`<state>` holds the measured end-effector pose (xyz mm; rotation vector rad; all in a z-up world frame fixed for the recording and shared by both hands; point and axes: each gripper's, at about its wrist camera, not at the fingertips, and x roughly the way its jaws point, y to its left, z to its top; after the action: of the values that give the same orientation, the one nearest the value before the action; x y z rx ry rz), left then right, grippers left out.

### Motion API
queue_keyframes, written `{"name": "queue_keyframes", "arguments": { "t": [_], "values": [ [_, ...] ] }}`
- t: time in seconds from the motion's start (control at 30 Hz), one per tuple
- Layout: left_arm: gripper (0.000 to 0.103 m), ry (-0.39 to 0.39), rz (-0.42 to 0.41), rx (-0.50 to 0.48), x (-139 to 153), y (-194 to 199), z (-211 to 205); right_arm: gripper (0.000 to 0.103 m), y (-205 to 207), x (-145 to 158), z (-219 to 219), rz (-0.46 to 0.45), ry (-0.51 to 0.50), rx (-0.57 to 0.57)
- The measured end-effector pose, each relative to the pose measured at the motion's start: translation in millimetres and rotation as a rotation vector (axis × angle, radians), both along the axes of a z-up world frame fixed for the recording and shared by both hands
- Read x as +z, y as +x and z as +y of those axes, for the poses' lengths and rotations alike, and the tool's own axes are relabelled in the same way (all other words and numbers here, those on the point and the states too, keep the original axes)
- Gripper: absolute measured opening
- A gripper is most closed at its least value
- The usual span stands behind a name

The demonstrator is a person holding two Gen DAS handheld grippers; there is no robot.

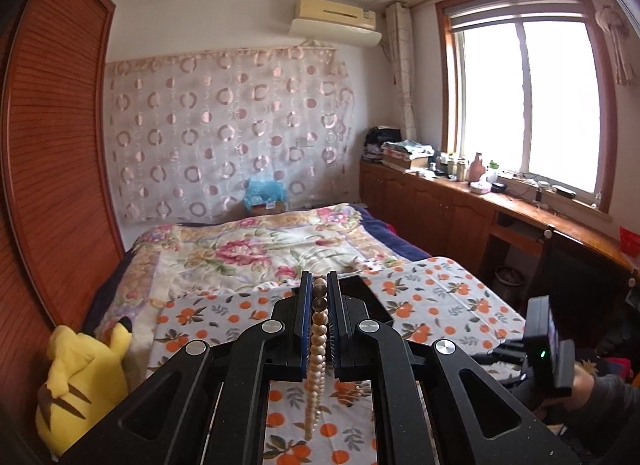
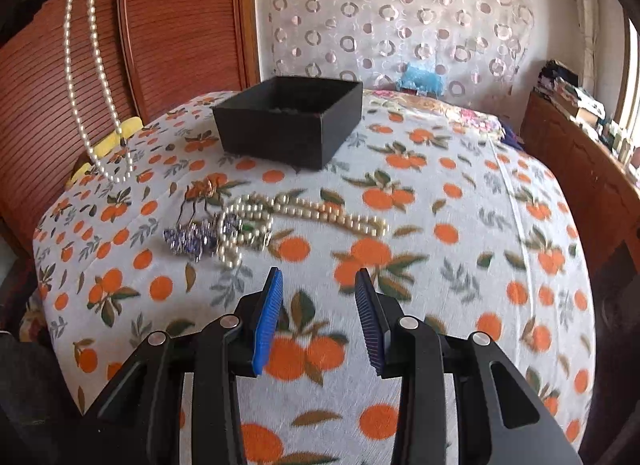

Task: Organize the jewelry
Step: 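Lift the pearl necklace with the left tool over the black box, then close the right tool on the second pearl strand while the left holds pearls over the box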

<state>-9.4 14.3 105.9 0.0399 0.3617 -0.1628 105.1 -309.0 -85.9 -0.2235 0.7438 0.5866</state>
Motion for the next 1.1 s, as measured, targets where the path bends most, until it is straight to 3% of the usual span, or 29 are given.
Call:
{"name": "queue_keyframes", "arguments": {
  "t": [0.27, 0.33, 0.37, 0.47, 0.87, 0.93, 1.0, 1.1],
  "values": [
    [0.007, -0.014, 0.021, 0.018, -8.8, 6.0, 9.6, 0.040, 49.4, 6.9, 2.3, 0.017, -0.049, 0.001],
    [0.007, -0.013, 0.026, 0.018, -11.7, 6.3, 9.8, 0.035, 67.0, 2.3, -2.3, 0.043, -0.059, -0.014],
    [0.007, -0.013, 0.028, 0.017, -12.4, 7.6, 10.2, 0.027, 73.0, -0.6, -3.6, 0.060, -0.059, -0.018],
    [0.007, -0.010, 0.037, 0.016, -16.8, 8.2, 9.9, 0.022, 88.4, -10.4, -7.3, 0.120, -0.053, -0.017],
    [0.007, -0.004, 0.050, 0.008, -23.3, 10.8, 5.5, 0.024, 84.1, -11.1, 16.9, 0.133, -0.144, 0.077],
    [0.007, -0.003, 0.052, 0.007, -24.6, 11.6, 3.6, 0.021, 85.4, -10.9, 17.9, 0.133, -0.147, 0.082],
    [0.007, -0.002, 0.052, 0.008, -25.1, 11.6, 1.9, 0.007, 85.4, -10.2, 18.4, 0.134, -0.152, 0.087],
    [0.007, -0.002, 0.053, 0.009, -25.5, 11.8, 1.7, 0.005, 81.9, -9.6, 16.7, 0.147, -0.148, 0.110]
  ]
}}
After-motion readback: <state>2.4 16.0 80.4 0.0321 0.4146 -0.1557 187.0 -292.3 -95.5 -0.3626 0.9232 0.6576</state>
